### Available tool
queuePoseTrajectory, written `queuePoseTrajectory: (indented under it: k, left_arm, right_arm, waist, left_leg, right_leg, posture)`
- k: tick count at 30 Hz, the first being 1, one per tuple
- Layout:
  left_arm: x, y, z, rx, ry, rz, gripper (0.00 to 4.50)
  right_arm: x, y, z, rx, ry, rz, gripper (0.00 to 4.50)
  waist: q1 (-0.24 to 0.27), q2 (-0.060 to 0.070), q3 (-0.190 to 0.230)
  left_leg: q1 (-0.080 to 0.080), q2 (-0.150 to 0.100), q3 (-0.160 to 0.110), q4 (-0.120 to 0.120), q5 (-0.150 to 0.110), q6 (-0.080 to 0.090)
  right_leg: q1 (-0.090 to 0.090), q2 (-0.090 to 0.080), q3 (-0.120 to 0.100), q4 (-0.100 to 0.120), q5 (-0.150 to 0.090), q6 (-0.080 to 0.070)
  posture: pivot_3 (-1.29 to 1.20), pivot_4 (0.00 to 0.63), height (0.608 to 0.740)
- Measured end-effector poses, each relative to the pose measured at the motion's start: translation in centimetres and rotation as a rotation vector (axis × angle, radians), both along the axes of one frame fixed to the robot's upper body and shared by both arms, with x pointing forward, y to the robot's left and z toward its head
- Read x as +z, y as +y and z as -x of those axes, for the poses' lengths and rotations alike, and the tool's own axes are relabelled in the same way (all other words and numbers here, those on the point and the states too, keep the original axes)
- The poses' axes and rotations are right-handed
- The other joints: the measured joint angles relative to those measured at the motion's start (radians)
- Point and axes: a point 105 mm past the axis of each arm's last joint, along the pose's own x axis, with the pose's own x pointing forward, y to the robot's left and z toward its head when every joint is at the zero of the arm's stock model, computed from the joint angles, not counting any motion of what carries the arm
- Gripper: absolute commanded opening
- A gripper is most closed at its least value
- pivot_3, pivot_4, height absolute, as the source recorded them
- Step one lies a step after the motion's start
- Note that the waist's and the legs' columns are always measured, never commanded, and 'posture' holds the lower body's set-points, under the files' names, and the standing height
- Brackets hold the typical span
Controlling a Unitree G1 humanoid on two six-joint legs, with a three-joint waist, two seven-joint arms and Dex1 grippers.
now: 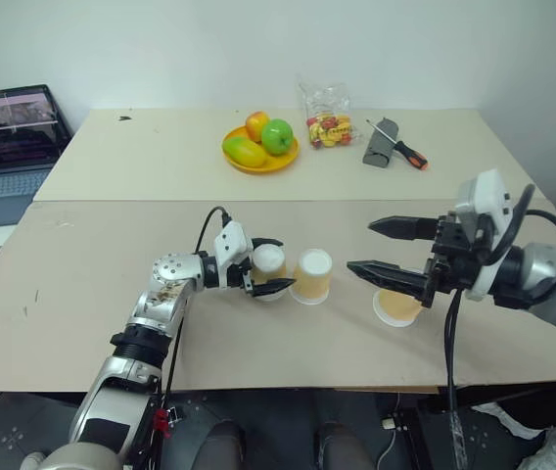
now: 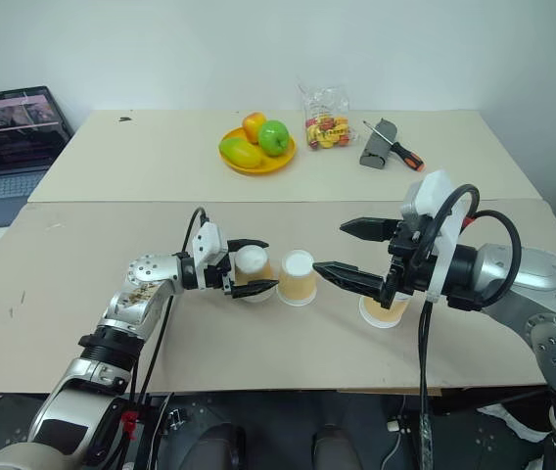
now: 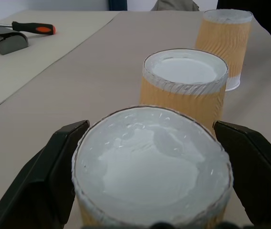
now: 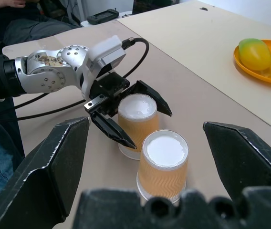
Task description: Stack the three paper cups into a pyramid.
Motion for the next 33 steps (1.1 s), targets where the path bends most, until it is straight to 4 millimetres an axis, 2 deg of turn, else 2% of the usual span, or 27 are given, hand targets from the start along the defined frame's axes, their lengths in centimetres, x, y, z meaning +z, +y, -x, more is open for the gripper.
queuePoseTrajectory:
  k: [11, 15, 17, 18, 21, 25, 27, 30, 33]
  left_arm:
    - [3.3, 0.7, 1.4, -0.038, -0.059, -0.015, 4.45]
    - [6.8, 1.1, 2.7, -0.056, -0.097, 0.022, 4.45]
    - [8.4, 1.6, 3.3, -0.062, -0.096, 0.052, 4.45]
    - [9.3, 2.4, 3.4, -0.043, -0.100, 0.072, 4.45]
    - [10.5, 4.1, 3.2, 0.031, -0.099, 0.097, 4.45]
    - [10.2, 5.0, 3.9, 0.073, -0.039, 0.129, 4.45]
    - [10.8, 4.9, 5.0, 0.060, -0.015, 0.151, 4.45]
    - [11.2, 4.8, 6.2, 0.031, -0.004, 0.124, 4.45]
    - [10.7, 5.3, 6.9, 0.026, 0.027, 0.061, 4.45]
  right_arm:
    - [-0.1, -0.1, -0.1, 0.001, 0.009, 0.000, 4.50]
    - [-0.7, -0.4, -0.3, -0.017, 0.026, 0.006, 4.50]
    - [-1.5, -1.5, -0.4, -0.067, 0.055, 0.009, 4.50]
    - [-2.0, -2.7, -0.4, -0.118, 0.074, 0.010, 4.50]
    - [-1.8, -4.9, -0.2, -0.215, 0.068, 0.009, 4.50]
    - [-1.4, -7.4, 0.7, -0.350, 0.048, 0.018, 4.50]
    - [-1.0, -8.9, 1.4, -0.426, 0.038, 0.016, 4.50]
    - [-1.9, -10.0, 2.2, -0.480, 0.078, 0.015, 4.50]
    - [-3.7, -10.1, 2.6, -0.488, 0.142, 0.008, 4.50]
  waist:
    - [0.000, 0.000, 0.000]
    - [-0.001, 0.000, 0.000]
    - [0.000, 0.000, 0.000]
    - [0.003, 0.000, 0.000]
    - [0.001, 0.000, 0.000]
    - [0.001, 0.000, 0.000]
    - [0.001, 0.000, 0.000]
    - [0.000, 0.000, 0.000]
    - [-0.007, 0.000, 0.000]
  left_leg:
    - [0.000, 0.000, 0.000, 0.000, 0.000, 0.000]
    - [0.000, 0.000, 0.000, 0.000, 0.000, 0.000]
    - [0.000, 0.000, 0.000, 0.000, 0.000, 0.000]
    - [-0.001, 0.000, 0.000, 0.000, 0.000, 0.000]
    - [0.000, 0.000, 0.000, 0.000, 0.000, 0.000]
    - [-0.001, 0.001, 0.000, 0.000, 0.000, 0.000]
    - [0.000, 0.001, 0.000, 0.000, 0.000, 0.000]
    - [0.001, 0.001, 0.000, 0.000, 0.000, 0.000]
    - [0.003, 0.001, 0.000, 0.000, 0.000, 0.000]
  right_leg:
    - [0.000, 0.000, 0.000, 0.000, 0.000, 0.000]
    - [0.000, 0.000, 0.000, 0.000, 0.000, 0.000]
    - [0.000, 0.000, 0.000, 0.000, 0.000, 0.000]
    - [0.000, 0.000, 0.000, 0.000, 0.000, 0.000]
    - [0.000, 0.000, 0.000, 0.000, 0.000, 0.000]
    - [0.000, 0.000, 0.000, 0.000, 0.000, 0.000]
    - [0.001, 0.000, 0.000, 0.000, 0.000, 0.000]
    - [0.002, 0.000, 0.000, 0.000, 0.000, 0.000]
    - [0.002, 0.001, 0.001, 0.000, 0.000, 0.000]
  posture:
    - [0.00, 0.150, 0.740]
    - [0.00, 0.150, 0.740]
    - [0.00, 0.150, 0.740]
    - [0.00, 0.150, 0.740]
    - [0.00, 0.150, 0.740]
    - [0.00, 0.150, 0.740]
    - [0.00, 0.150, 0.740]
    - [0.00, 0.150, 0.740]
    - [0.00, 0.150, 0.740]
